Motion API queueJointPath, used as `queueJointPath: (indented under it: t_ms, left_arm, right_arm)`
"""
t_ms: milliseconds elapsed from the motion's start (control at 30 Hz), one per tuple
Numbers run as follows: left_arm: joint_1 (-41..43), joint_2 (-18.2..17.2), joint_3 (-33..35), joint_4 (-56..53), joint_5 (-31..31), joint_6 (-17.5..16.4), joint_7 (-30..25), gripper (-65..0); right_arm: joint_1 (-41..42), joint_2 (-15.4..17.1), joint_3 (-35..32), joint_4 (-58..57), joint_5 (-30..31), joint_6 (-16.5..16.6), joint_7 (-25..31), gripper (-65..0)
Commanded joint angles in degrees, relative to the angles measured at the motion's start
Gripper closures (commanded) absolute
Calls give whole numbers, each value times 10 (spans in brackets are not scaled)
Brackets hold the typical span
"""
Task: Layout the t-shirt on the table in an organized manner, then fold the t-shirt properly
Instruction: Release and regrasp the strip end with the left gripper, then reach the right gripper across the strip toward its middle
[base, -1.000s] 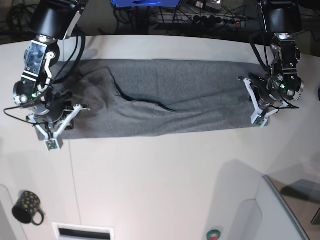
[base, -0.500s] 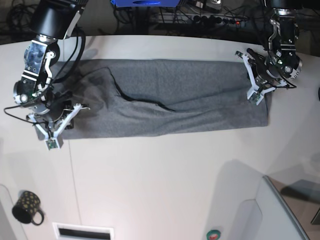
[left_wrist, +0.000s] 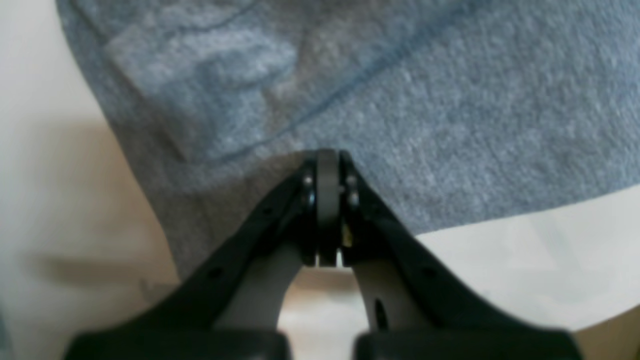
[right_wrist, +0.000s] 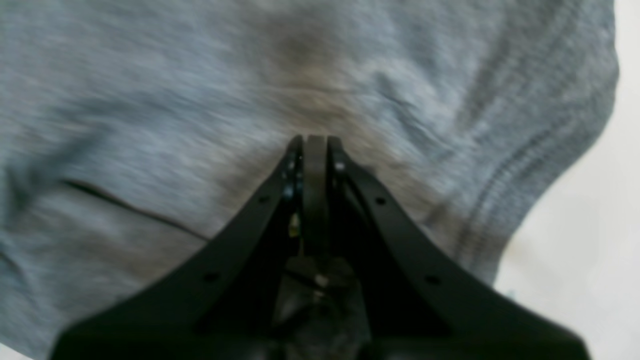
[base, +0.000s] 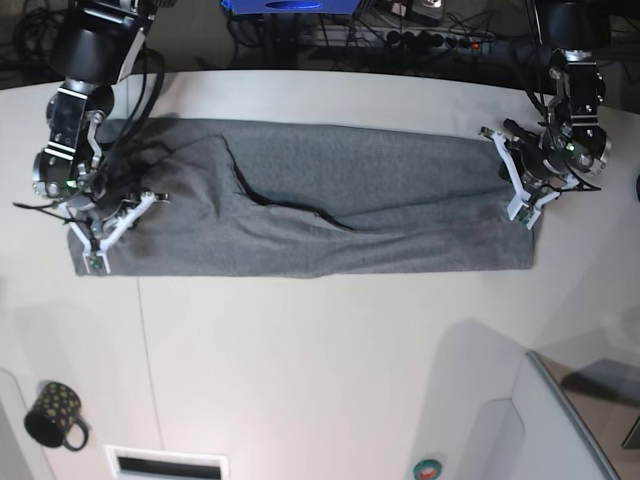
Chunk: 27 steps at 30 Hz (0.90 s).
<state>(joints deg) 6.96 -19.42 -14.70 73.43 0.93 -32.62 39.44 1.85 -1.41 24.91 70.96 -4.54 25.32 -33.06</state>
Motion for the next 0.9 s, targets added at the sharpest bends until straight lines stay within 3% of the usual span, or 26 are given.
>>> queueJointPath:
  t_ms: [0, 167, 300, 433, 533, 667, 767, 867]
  left_arm:
    - [-8, -8, -1, 1, 7, 4, 8, 0]
    - [-18, -8, -10, 26, 3, 4, 10, 0]
    - [27, -6, -91, 107, 3, 2, 11, 0]
    - [76, -6, -179, 146, 3, 1, 7, 0]
    - [87, -5, -272, 132, 0, 1, 4, 0]
    - [122, -7, -367, 100, -75, 1, -60, 0]
    - [163, -8, -385, 96, -111, 1, -99, 0]
    - [179, -7, -385, 95, -104, 1, -107, 0]
  right_arm:
    - [7, -1, 0, 9, 9, 3, 10, -8]
    - [-7, -16, 0, 73, 10, 33, 10, -8]
    - [-27, -36, -7, 179, 9, 84, 4, -8]
    - [-25, -41, -110, 205, 8, 120, -47, -8]
    - [-3, -45, -202, 173, 8, 119, -50, -8]
    - [56, -60, -273, 71, 9, 118, -49, -8]
    - [91, -67, -304, 5, 10, 98, -28, -8]
    - [121, -67, -350, -53, 44, 71, -7, -8]
